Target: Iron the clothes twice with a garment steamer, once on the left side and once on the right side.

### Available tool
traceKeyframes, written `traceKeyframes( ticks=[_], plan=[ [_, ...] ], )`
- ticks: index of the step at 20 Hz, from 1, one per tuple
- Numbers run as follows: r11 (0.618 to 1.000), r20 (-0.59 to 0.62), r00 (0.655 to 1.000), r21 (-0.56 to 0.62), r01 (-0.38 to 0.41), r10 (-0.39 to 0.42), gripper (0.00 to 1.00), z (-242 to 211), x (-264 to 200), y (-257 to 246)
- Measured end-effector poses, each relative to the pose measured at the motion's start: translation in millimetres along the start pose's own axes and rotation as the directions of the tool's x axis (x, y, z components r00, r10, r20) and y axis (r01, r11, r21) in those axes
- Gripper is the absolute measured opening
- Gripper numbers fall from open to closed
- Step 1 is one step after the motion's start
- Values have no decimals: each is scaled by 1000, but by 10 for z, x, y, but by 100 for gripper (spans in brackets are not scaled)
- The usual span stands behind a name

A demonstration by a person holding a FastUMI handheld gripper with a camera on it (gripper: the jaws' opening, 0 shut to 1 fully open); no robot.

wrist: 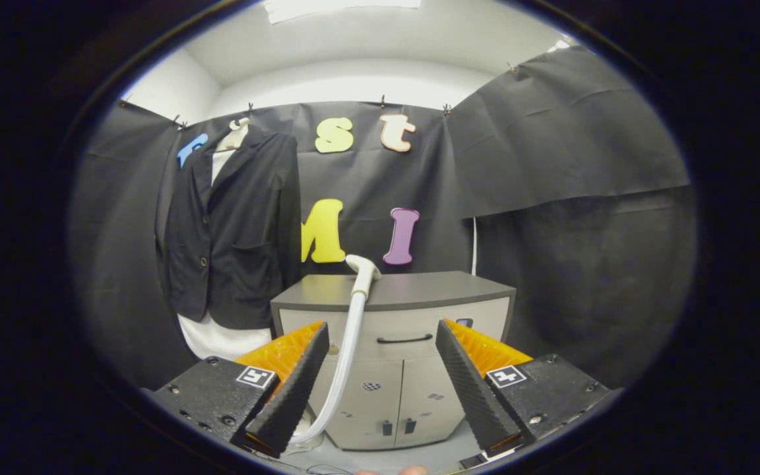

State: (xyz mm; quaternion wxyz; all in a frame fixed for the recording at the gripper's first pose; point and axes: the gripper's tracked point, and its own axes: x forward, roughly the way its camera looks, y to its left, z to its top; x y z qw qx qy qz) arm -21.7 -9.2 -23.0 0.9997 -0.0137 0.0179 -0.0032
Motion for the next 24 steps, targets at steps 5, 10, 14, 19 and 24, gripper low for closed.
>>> traceKeyframes(
  ticks=[5, 10, 14, 19, 24],
  plan=[
    [1000, -8, 1000, 2, 7, -7, 100, -43, -69, 5],
    [1000, -10, 1000, 1, 8, -8, 100, -29, -170, 107],
    [999, -14, 1000, 18, 28, -28, 100, 2, -215, 194],
    [998, -11, 998, 31, 60, -60, 100, 76, -179, 373],
    [1000, -64, 998, 25, 11, -9, 100, 227, 205, 580]
  ],
)
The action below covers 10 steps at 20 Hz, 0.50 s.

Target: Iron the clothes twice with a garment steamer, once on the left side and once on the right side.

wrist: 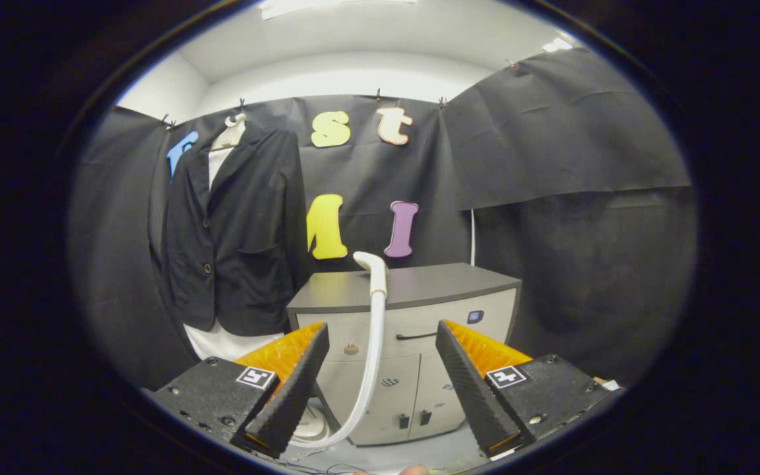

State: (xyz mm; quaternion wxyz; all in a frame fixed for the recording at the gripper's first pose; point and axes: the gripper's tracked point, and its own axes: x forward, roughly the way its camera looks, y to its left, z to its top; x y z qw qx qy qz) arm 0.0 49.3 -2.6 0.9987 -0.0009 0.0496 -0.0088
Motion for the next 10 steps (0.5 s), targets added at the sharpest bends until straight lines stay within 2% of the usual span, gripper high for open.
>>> traceKeyframes(
  ticks=[5, 10],
  plan=[
    [994, -91, 990, 36, -101, 104, 100, 186, 820, 128],
    [986, -190, 969, 72, -149, 160, 100, 313, 1696, 95]
  ],
)
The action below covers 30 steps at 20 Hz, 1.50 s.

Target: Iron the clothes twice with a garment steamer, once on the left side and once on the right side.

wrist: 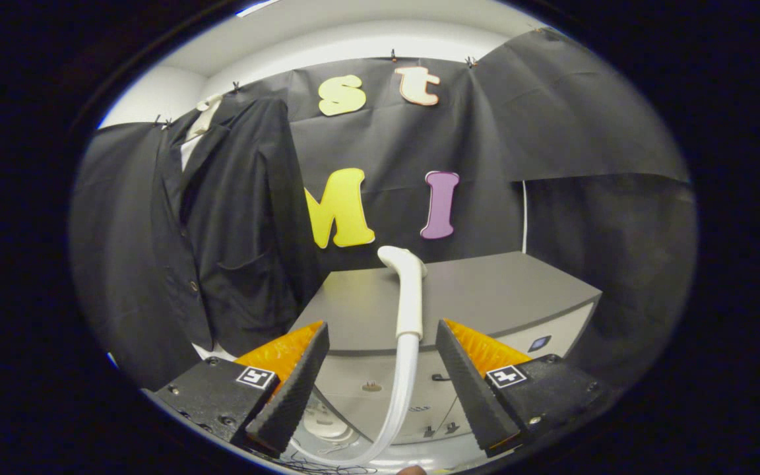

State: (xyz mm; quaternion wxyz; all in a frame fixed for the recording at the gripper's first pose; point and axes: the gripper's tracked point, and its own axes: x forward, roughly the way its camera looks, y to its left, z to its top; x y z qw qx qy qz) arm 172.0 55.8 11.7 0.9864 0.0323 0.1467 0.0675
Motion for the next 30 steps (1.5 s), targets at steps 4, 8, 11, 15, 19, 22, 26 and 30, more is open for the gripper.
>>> traceKeyframes(
  ticks=[4, 8, 11, 15, 19, 22, 26, 30],
  plan=[
    [1000, -98, 995, 15, -5, 6, 100, 67, 543, -150],
    [999, -197, 980, -7, 31, -32, 86, 16, 951, -274],
    [1000, -243, 970, -26, 17, -23, 84, -32, 1119, -251],
    [997, -291, 955, -70, 36, -55, 81, -69, 1289, -307],
    [994, -340, 935, -72, 77, -97, 76, -217, 1368, -381],
    [990, -331, 934, -90, 111, -135, 67, -209, 1340, -429],
    [985, -321, 932, -105, 140, -167, 57, -237, 1346, -374],
    [986, -331, 929, -68, 152, -166, 38, -202, 1315, -345]
  ],
)
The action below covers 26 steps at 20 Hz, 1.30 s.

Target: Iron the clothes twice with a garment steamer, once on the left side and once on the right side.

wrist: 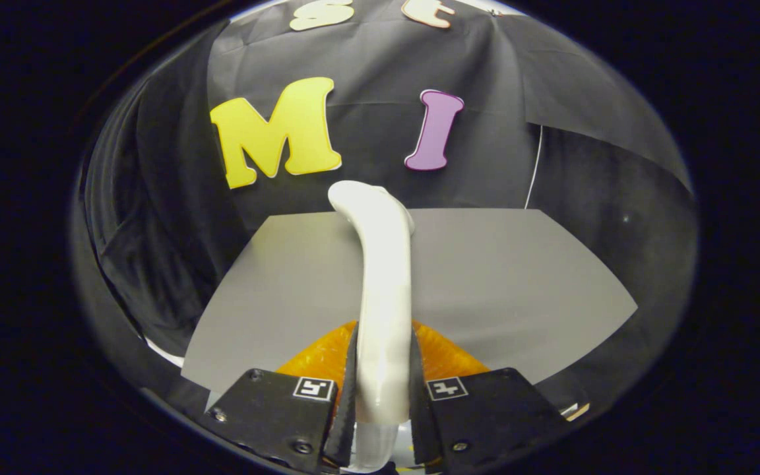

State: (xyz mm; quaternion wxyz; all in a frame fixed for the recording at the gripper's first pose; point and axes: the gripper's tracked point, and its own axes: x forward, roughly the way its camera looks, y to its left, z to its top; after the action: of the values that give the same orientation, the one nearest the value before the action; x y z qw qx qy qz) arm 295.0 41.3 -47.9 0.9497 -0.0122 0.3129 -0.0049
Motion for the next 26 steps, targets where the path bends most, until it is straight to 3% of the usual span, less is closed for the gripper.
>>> traceKeyframes(
  ticks=[4, 8, 12, 22, 26],
  plan=[
    [991, -2, 997, 117, -71, 72, 31, 12, -57, 83],
    [984, 85, 994, 162, -80, 67, 30, 126, -173, 105],
    [983, 213, 975, 156, -102, 67, 30, 338, -754, 228],
    [984, 502, 860, 87, -152, 89, 30, 896, -1799, 990],
    [985, 616, 781, 53, -164, 97, 30, 1066, -2184, 1351]
  ],
)
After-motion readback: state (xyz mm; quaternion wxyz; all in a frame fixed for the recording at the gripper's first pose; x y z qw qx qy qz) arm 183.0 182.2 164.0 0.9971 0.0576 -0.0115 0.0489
